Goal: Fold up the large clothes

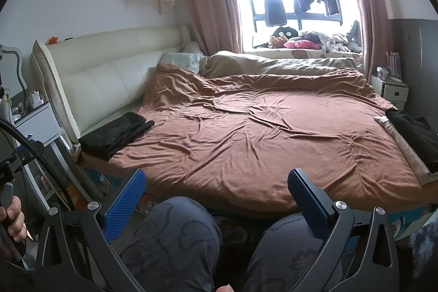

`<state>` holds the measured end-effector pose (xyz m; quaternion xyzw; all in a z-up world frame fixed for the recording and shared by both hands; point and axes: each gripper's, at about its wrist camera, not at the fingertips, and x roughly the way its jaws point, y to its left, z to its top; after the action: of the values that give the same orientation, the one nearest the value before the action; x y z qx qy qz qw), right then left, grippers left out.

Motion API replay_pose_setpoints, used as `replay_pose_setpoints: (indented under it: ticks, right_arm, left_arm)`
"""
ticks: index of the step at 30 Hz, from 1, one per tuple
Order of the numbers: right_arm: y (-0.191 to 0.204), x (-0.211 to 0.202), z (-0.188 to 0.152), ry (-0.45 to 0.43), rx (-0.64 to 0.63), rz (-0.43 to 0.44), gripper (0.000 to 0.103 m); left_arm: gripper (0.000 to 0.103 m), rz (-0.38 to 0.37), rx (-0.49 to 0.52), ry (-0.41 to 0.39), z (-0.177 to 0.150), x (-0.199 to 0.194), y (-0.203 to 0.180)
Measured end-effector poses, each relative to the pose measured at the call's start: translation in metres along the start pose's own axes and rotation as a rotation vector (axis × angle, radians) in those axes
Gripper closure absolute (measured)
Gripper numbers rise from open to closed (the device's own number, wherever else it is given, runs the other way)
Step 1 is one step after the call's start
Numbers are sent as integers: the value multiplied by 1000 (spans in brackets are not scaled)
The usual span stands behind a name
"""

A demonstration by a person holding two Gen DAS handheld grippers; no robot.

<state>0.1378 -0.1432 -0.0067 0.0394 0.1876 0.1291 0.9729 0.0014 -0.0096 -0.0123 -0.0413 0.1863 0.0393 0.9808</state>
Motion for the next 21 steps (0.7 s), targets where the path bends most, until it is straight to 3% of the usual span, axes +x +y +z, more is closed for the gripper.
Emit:
replay_pose_setpoints:
  ticks: [21]
  right_arm:
    - [-12, 1, 1, 6, 22, -14, 0]
  left_arm:
    - [1, 10, -2, -27, 3, -8, 4]
